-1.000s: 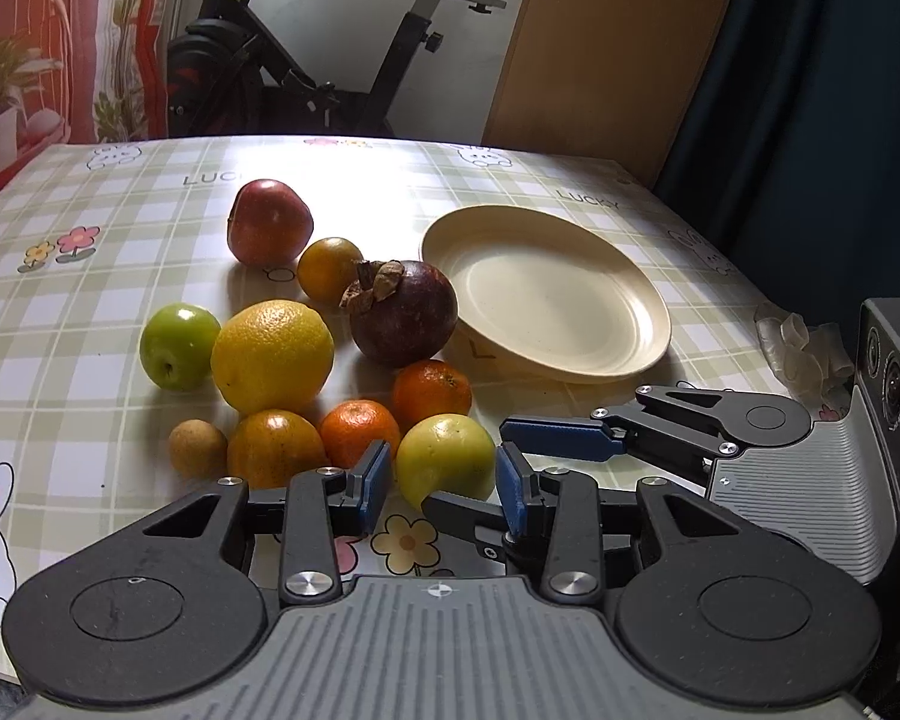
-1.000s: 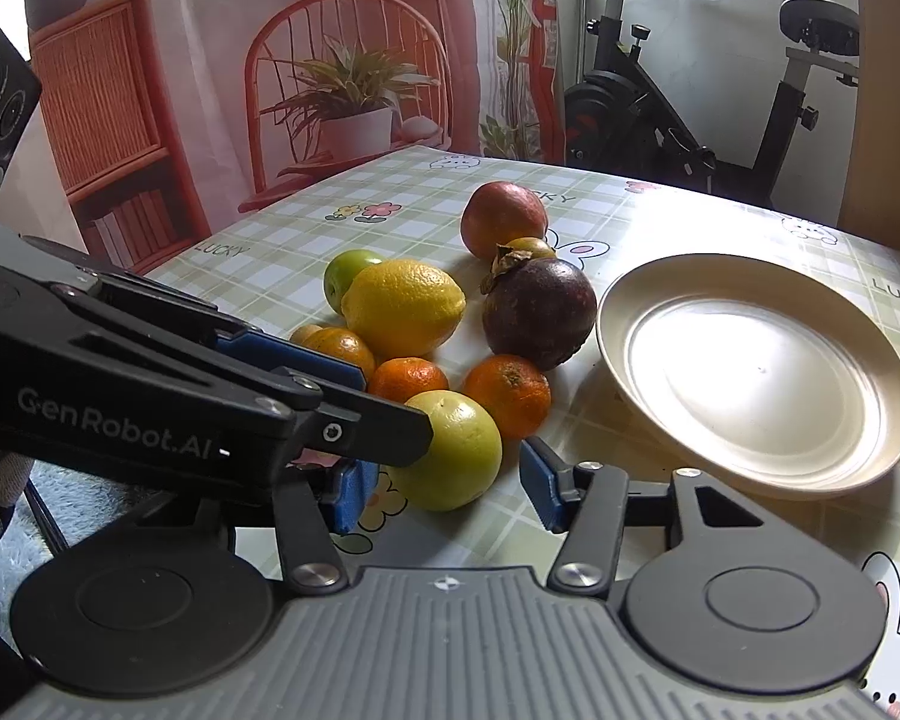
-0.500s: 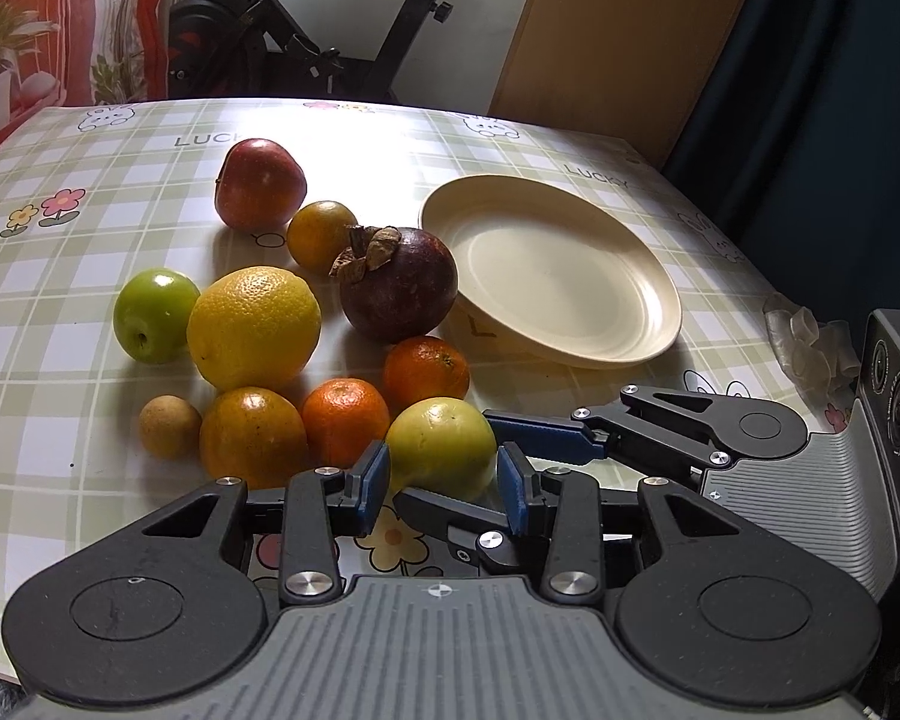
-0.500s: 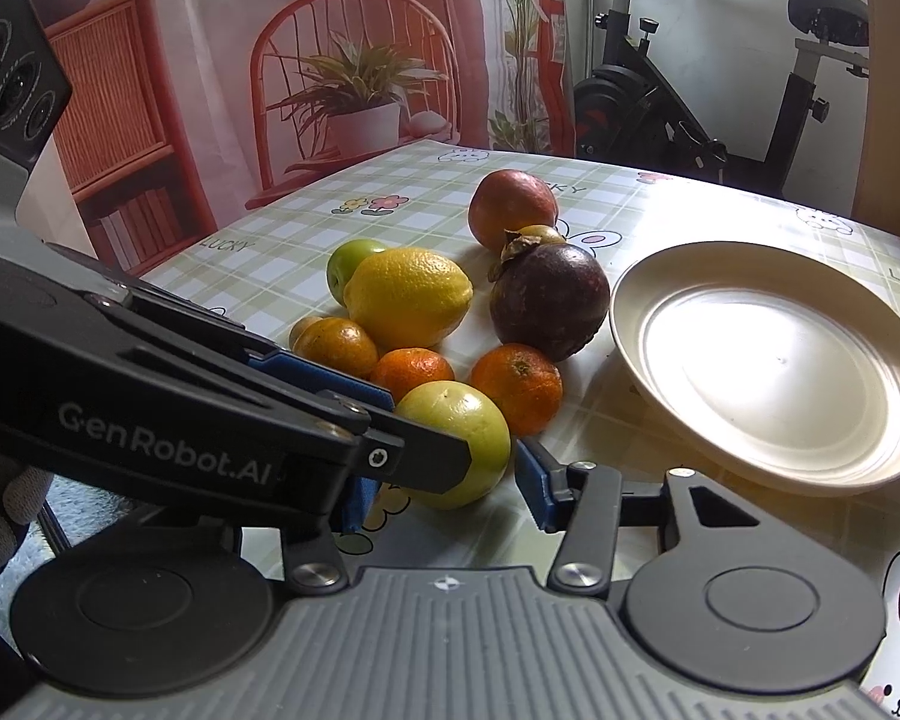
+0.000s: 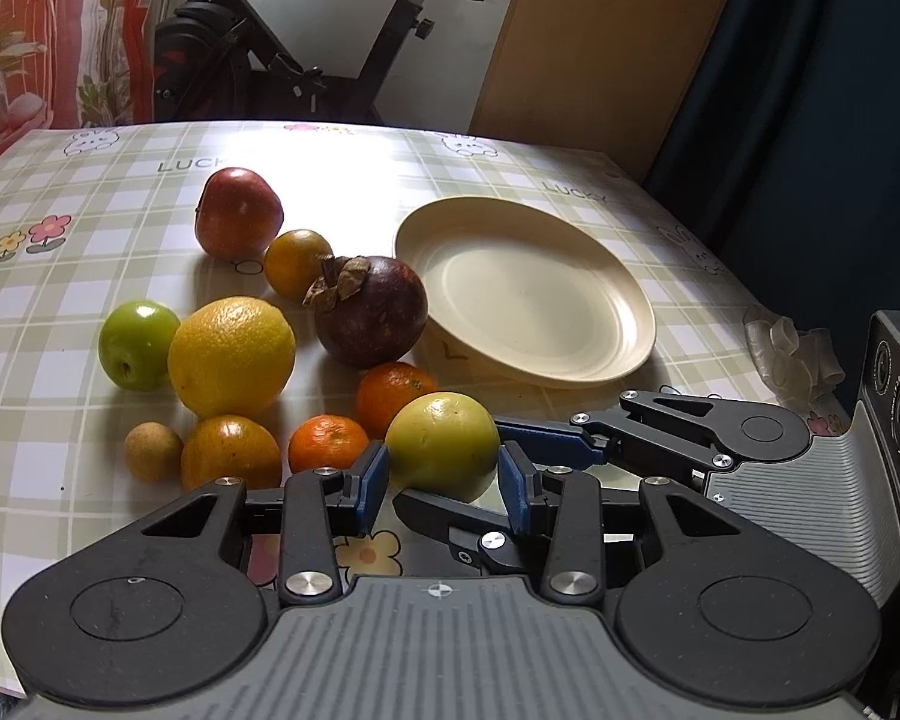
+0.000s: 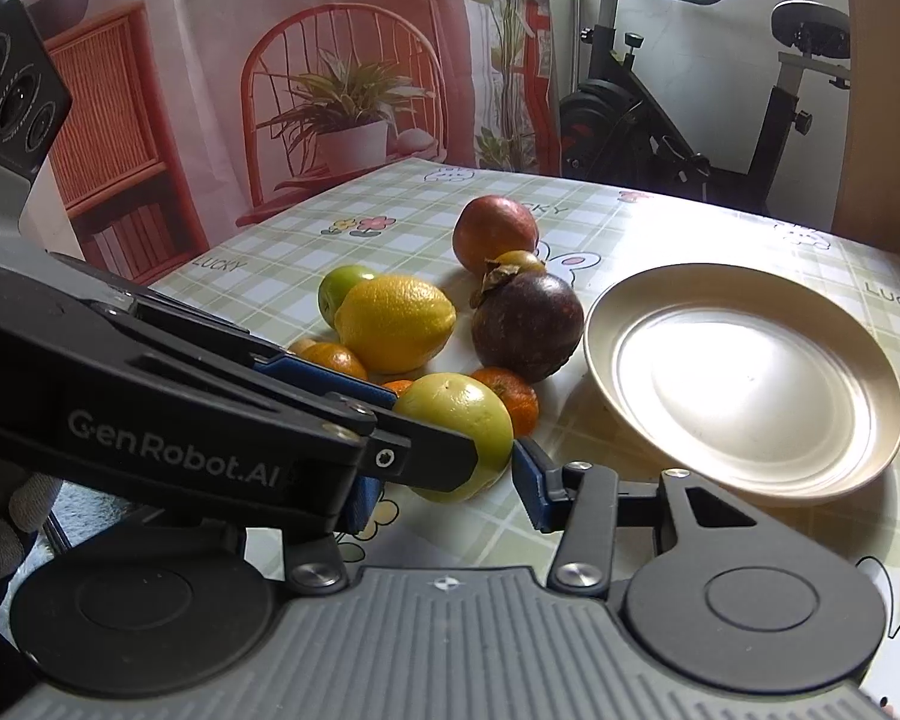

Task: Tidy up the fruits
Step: 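Carry the citrus onto the beige plate and open the left gripper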

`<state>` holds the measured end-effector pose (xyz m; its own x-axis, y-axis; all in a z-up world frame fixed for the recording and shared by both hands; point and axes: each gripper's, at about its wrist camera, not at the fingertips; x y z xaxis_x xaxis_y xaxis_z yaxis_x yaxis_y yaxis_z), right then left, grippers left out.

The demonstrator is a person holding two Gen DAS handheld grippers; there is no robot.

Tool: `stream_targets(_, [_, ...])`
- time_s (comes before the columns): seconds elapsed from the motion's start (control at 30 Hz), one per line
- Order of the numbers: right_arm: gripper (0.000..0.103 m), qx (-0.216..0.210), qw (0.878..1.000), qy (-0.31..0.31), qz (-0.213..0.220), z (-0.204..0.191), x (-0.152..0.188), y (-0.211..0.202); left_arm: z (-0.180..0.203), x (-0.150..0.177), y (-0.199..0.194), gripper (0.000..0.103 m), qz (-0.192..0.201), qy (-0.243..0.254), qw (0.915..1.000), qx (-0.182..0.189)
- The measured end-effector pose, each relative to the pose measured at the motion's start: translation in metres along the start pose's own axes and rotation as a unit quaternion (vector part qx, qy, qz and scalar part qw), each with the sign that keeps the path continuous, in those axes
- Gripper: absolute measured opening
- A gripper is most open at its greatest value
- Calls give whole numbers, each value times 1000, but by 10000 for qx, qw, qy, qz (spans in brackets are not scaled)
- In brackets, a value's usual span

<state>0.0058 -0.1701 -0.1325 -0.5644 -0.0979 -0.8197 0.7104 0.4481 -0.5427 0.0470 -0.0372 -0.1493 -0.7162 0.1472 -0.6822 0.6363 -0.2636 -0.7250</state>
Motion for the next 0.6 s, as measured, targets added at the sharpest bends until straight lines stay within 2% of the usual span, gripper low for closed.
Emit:
stream_targets(0.33, [49, 312, 9983, 81, 493, 30, -34, -18, 21, -50, 3, 42, 408, 318, 9985, 201])
stream_targets(0.6, [49, 511, 9975, 195, 457, 74, -51, 8, 31, -91, 53, 42, 183, 448, 9987, 131])
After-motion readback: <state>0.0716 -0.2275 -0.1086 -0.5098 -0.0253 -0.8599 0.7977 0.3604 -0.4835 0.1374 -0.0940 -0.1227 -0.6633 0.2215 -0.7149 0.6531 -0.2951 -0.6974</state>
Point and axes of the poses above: each gripper's, at about its wrist camera, not at the fingertips, and y roughly the way its jaws point, z to its right, x to its underside, and after that the axes turned 10 degrees about -x, right-handed
